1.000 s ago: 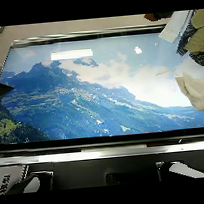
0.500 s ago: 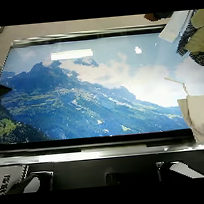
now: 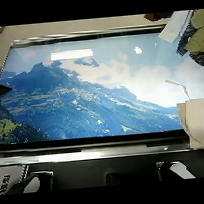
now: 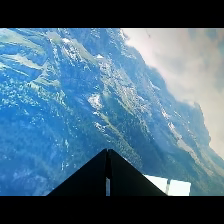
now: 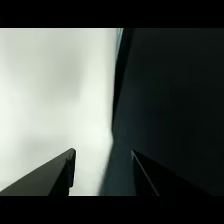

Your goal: Fold the clothes and pants, and hang the long-sleeved shirts on hangers.

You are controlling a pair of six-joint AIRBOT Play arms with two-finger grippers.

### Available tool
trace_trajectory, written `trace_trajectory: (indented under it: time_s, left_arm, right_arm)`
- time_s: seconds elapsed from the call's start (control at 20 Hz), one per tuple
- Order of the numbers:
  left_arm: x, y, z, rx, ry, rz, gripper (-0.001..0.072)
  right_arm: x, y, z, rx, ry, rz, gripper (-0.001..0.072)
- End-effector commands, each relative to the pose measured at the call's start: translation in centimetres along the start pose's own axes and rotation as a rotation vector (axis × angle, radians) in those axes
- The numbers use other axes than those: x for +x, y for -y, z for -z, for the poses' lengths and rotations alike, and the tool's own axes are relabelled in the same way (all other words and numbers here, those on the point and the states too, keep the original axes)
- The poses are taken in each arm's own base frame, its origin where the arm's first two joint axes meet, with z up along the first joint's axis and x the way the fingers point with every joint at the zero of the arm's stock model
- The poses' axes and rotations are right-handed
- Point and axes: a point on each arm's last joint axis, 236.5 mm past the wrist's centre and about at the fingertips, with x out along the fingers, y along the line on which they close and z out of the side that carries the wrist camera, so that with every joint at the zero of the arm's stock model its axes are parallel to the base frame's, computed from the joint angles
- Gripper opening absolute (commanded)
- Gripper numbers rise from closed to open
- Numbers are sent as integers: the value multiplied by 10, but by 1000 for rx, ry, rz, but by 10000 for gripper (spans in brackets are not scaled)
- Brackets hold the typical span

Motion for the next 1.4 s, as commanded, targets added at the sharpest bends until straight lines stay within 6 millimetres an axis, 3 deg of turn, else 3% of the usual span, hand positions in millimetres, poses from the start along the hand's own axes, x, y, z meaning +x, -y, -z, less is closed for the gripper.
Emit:
trace_trajectory:
  time_s: [0.0, 0.05, 0.1, 0.15, 0.2, 0.3, 0.35, 0.4, 0.45, 0.55, 0.6, 0.7, 1.35]
  left_arm:
    - [1, -1, -1, -2, 2, -1, 18]
    - [3, -2, -1, -1, 0, -2, 18]
    - [8, -5, 0, -4, -4, -3, 17]
    - [16, -8, 2, 17, -7, -3, 17]
    - [25, -11, 6, 48, -13, -2, 17]
    - [45, -17, 23, 122, -45, -5, 17]
    - [53, -19, 37, 183, -71, -1, 17]
    - [59, -23, 52, 221, -98, -13, 16]
    - [62, -33, 66, 248, -125, -49, 16]
    - [64, -44, 91, 290, -163, -90, 16]
    - [63, -44, 102, 320, -172, -92, 16]
    - [62, -46, 112, 360, -168, -107, 17]
    - [62, -46, 111, 381, -155, -121, 19]
  right_arm:
    - [-103, -72, -74, 125, 451, -388, 386]
    - [-144, -109, -82, 133, 548, -557, 303]
    - [-179, -151, -72, 89, 593, -715, 265]
    - [-200, -192, -47, 2, 576, -823, 249]
    - [-213, -233, -9, -128, 526, -898, 241]
    - [-230, -297, 98, -485, 427, -989, 240]
    - [-238, -315, 156, -689, 398, -1016, 236]
    - [-242, -321, 211, -895, 373, -1027, 170]
    - [-243, -318, 256, -1056, 341, -1025, 55]
    - [-240, -303, 322, -1306, 304, -995, 20]
    - [-239, -294, 344, -1396, 298, -981, 20]
    - [-236, -285, 362, -1492, 310, -949, 21]
    - [-232, -281, 362, -1512, 313, -921, 25]
